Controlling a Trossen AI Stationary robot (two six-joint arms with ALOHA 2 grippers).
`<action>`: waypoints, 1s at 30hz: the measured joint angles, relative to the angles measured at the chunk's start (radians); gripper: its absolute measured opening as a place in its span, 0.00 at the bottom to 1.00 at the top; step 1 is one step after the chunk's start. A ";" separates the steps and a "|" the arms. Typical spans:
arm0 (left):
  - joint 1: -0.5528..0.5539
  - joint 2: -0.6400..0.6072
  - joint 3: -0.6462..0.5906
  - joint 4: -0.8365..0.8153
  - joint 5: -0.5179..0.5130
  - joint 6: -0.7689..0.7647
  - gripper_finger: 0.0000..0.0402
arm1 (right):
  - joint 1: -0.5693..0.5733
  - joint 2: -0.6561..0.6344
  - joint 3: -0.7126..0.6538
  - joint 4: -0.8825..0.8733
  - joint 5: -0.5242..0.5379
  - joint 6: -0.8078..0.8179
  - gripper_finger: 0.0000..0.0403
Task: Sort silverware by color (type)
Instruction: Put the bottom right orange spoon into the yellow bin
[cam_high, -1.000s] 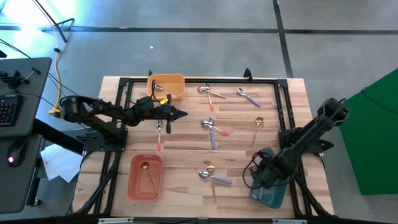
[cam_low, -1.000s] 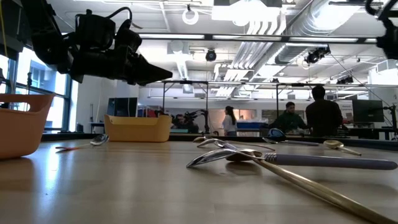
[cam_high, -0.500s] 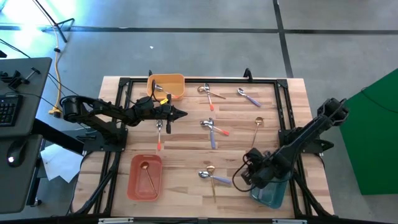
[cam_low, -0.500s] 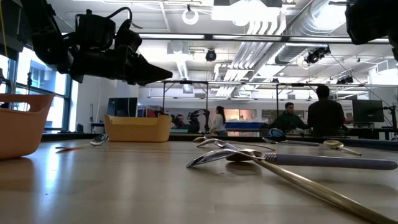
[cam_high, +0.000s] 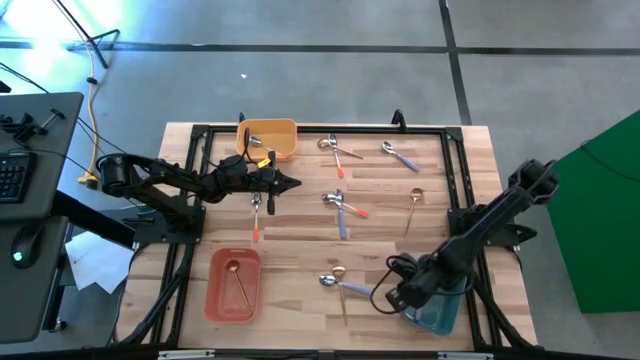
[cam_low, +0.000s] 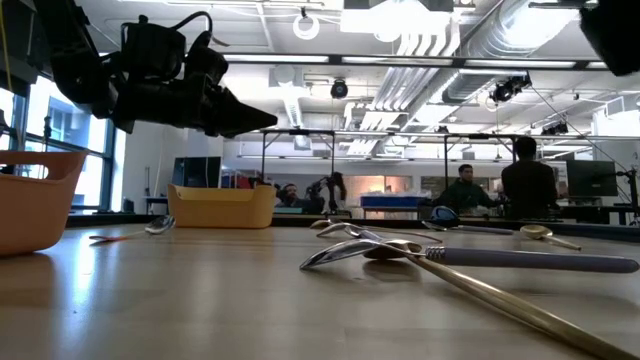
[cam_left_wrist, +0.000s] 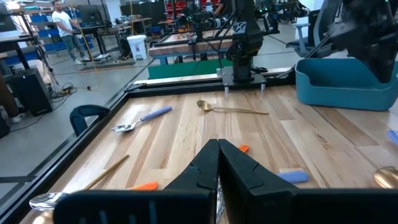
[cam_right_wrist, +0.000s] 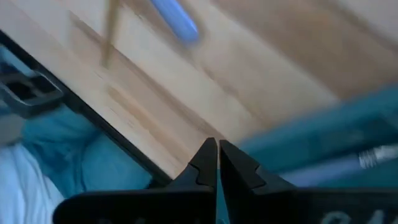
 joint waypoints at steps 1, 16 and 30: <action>0.000 0.000 0.000 0.000 0.000 0.000 0.00 | 0.001 0.007 0.000 -0.003 -0.031 0.013 0.00; 0.000 0.000 0.000 -0.001 0.001 -0.008 0.00 | 0.145 -0.036 0.000 -0.180 -0.071 0.418 0.00; 0.000 0.000 0.000 0.000 0.001 -0.010 0.00 | 0.126 -0.035 -0.034 -0.508 0.092 0.499 0.00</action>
